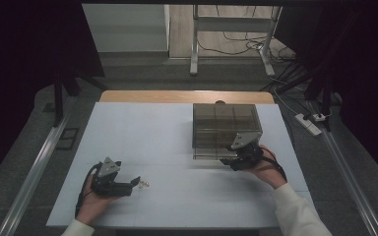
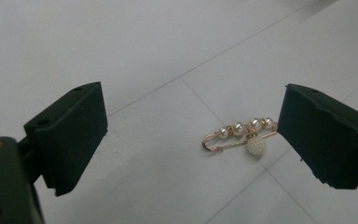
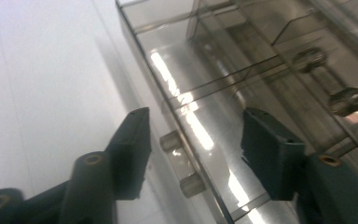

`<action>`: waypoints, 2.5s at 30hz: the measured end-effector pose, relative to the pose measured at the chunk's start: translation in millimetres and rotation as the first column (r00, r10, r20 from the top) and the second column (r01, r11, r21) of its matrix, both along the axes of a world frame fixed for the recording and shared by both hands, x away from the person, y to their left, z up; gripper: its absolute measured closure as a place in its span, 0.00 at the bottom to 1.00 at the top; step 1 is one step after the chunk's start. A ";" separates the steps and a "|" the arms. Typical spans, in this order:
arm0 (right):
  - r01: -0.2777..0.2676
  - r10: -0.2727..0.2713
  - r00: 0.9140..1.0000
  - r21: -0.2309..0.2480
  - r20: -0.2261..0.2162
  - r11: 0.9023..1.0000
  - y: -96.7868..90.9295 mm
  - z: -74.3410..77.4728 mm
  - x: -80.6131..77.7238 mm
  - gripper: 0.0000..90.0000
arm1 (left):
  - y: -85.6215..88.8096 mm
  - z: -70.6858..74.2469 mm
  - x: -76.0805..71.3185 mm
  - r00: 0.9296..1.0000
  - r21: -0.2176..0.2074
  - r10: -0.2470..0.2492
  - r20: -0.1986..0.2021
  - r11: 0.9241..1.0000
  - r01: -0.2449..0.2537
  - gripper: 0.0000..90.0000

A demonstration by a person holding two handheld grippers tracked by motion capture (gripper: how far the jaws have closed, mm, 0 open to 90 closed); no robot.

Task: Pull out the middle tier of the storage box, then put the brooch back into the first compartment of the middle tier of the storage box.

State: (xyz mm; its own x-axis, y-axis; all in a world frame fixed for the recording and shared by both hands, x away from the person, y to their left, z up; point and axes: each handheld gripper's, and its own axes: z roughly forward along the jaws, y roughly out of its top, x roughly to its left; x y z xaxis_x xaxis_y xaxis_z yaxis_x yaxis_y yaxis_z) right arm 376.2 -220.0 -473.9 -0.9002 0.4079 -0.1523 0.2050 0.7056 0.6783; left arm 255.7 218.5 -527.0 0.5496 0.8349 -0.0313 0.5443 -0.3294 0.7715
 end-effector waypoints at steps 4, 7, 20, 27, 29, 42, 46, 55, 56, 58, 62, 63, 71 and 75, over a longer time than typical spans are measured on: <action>0.021 -0.021 1.000 0.073 0.003 0.997 -2.4 -0.7 -3.4 0.45 | 0.0 -0.1 0.0 1.000 -0.001 0.000 0.000 1.000 0.000 0.09; 0.033 -0.034 0.999 0.114 0.009 0.993 -5.8 -2.1 -9.0 0.44 | -0.2 0.2 -0.2 1.000 -0.003 -0.002 0.001 1.000 0.002 0.09; 0.075 -0.085 0.995 0.196 0.046 0.978 -16.5 -5.3 -33.0 0.41 | -1.0 0.3 -0.8 1.000 -0.003 -0.006 0.002 1.000 0.006 0.09; 0.098 -0.108 0.993 0.202 0.040 0.974 -25.5 -7.9 -44.4 0.39 | -0.6 0.4 -1.2 1.000 -0.006 -0.007 0.001 1.000 0.007 0.09; 0.108 -0.117 0.993 0.206 0.032 0.973 -28.9 -9.0 -47.6 0.38 | -0.8 0.3 -1.4 1.000 -0.004 -0.008 0.002 1.000 0.008 0.09; 0.161 -0.173 0.984 0.214 0.037 0.963 -45.8 -17.5 -63.0 0.32 | -1.9 -0.1 -2.0 1.000 -0.006 -0.021 0.000 1.000 0.021 0.09; 0.176 -0.187 0.982 0.208 0.035 0.962 -51.2 -19.8 -66.2 0.31 | -1.9 -0.2 -2.2 1.000 -0.006 -0.022 -0.001 1.000 0.022 0.09; 0.187 -0.196 0.980 0.209 0.024 0.960 -56.7 -24.5 -68.7 0.30 | -3.5 -0.5 -1.7 1.000 -0.002 -0.026 -0.005 1.000 0.026 0.09; 0.186 -0.195 0.980 0.204 0.025 0.961 -56.4 -24.6 -68.8 0.30 | -3.7 -0.6 -1.6 1.000 -0.002 -0.026 -0.004 1.000 0.026 0.09; 0.182 -0.192 0.981 0.204 0.028 0.962 -55.7 -24.9 -68.9 0.30 | -3.8 -0.7 -1.5 1.000 -0.001 -0.028 -0.006 1.000 0.028 0.09; 0.180 -0.190 0.981 0.197 0.029 0.964 -55.4 -25.4 -68.8 0.30 | -4.0 -0.6 -1.7 1.000 0.003 -0.030 -0.006 1.000 0.030 0.09; 0.181 -0.190 0.981 0.197 0.030 0.964 -55.4 -25.3 -68.7 0.30 | -4.1 -0.4 -2.0 1.000 0.002 -0.029 -0.005 1.000 0.029 0.09; 0.184 -0.190 0.982 0.196 0.016 0.963 -53.8 -27.4 -66.7 0.30 | -6.1 9.7 -0.2 0.998 0.009 -0.069 -0.012 0.998 0.069 0.09; 0.179 -0.188 0.982 0.200 0.025 0.963 -53.9 -25.8 -68.9 0.30 | -8.8 14.8 1.2 0.995 0.025 -0.094 -0.030 0.995 0.095 0.09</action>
State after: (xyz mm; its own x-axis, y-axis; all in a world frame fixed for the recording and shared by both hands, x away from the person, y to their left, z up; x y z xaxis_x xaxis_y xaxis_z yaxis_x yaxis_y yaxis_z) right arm 307.3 -273.9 -499.7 -0.8016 0.5911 -0.0900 0.2861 0.5114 0.8103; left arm 256.8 209.7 -512.2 0.6251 0.7801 -0.0268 0.5318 -0.4004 0.7462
